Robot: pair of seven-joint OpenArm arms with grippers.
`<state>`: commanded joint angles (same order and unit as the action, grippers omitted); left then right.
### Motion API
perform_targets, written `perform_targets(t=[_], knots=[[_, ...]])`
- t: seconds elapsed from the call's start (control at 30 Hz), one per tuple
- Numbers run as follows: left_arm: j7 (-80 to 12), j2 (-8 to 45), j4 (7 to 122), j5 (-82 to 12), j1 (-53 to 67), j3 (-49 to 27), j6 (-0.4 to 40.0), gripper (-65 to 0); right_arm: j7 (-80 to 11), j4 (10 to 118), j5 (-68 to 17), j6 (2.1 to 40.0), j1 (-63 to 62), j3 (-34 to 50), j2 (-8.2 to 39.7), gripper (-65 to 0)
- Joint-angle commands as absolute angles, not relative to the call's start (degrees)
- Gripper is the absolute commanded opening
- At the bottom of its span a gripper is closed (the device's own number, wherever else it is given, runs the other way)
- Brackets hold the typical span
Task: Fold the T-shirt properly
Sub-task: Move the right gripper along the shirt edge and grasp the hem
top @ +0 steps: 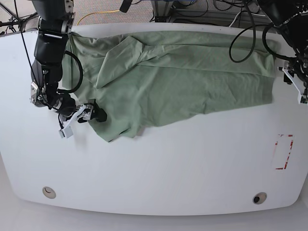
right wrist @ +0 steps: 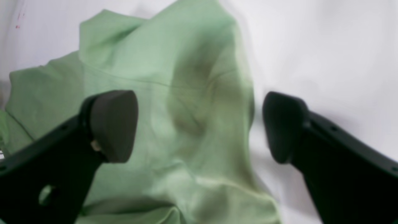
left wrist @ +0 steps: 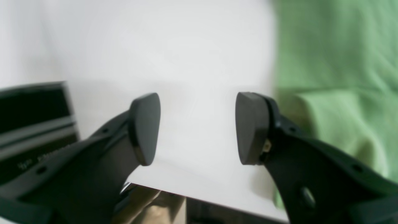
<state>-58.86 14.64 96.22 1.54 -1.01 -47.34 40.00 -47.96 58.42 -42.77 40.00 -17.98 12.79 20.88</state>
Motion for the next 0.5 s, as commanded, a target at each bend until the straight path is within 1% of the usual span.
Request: perform_targets(t=[0.03,0.07,0.13,0.2,0.23,0.27,0.43,0.5], knots=[[-58.86,14.29,96.04,1.54,-1.8,-48.84,40.0,-28.5,-47.69,58.33,-42.77,40.0,-17.98,12.26,20.97,-28.2],[-58.86,13.85,95.96,1.45,-2.95,-49.98,40.0,-27.8,-47.52,58.33,-42.68,40.0,-18.15,11.74,20.97,-36.1],[-58.86,13.41,95.96,1.19,-4.18,-50.15,40.0,-23.5,-47.52,58.24,-42.68,40.0,-19.21,10.68,21.05,-47.9],[-58.86,12.26,96.04,1.19,-4.79,-49.54,40.0,-17.4,-47.69,58.51,-42.68,40.0,-19.3,9.89,21.05,-56.3],[-58.86,11.82,96.04,1.19,-4.79,-49.45,40.0,-15.1,-47.78,58.51,-42.68,40.0,-19.3,9.71,21.05,-59.0],[-58.86,11.38,96.04,1.19,-4.79,-49.45,40.0,-13.5,-47.78,58.51,-42.68,40.0,-19.3,9.54,21.05,-60.4],[-58.77,8.48,92.53,1.1,-7.52,-49.27,40.0,-13.5,-47.78,58.59,-42.68,40.0,-19.47,9.54,21.05,-60.1],[-58.77,8.22,90.42,1.1,-8.57,-49.63,40.0,-13.5,-47.87,58.68,-42.77,40.0,-19.3,9.54,21.05,-60.1]])
